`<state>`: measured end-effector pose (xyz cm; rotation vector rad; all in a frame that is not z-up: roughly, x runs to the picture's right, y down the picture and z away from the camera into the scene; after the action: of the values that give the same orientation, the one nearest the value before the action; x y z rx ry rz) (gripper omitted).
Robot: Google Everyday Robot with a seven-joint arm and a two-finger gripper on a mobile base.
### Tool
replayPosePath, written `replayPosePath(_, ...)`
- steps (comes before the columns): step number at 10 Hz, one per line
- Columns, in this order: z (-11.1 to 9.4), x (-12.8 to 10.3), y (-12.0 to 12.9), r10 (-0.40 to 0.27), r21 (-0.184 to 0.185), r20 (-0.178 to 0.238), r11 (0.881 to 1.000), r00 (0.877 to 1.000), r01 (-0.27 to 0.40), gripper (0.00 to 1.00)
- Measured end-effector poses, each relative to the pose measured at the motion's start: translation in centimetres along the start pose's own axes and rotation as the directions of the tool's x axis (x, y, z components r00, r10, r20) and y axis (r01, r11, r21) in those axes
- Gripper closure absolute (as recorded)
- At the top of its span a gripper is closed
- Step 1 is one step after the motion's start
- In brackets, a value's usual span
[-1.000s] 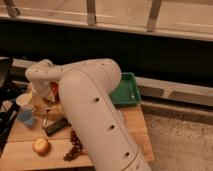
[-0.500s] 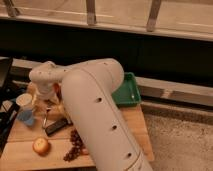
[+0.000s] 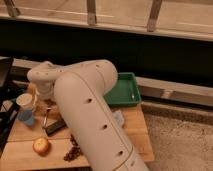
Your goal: Place fork in plastic cup
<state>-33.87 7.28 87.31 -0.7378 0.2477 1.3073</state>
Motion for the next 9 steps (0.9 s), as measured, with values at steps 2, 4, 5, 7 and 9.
replayPosePath(2, 0.4, -0.5, -0.6, 0.000, -0.010, -0.003, 1.000, 1.000, 0.000, 0.20)
replayPosePath(4, 0.9, -1.0, -0.7, 0.004, -0.051, 0.007, 0.999, 1.000, -0.003, 0.20)
replayPosePath(5, 1.1, -1.3, -0.8, 0.004, -0.058, 0.012, 0.998, 1.000, -0.004, 0.20)
replayPosePath(7, 1.5, -1.6, 0.0, -0.012, -0.069, 0.019, 0.998, 1.000, 0.013, 0.20)
replayPosePath(9, 2.0, -1.6, 0.5, -0.028, -0.061, 0.012, 0.998, 1.000, 0.029, 0.20)
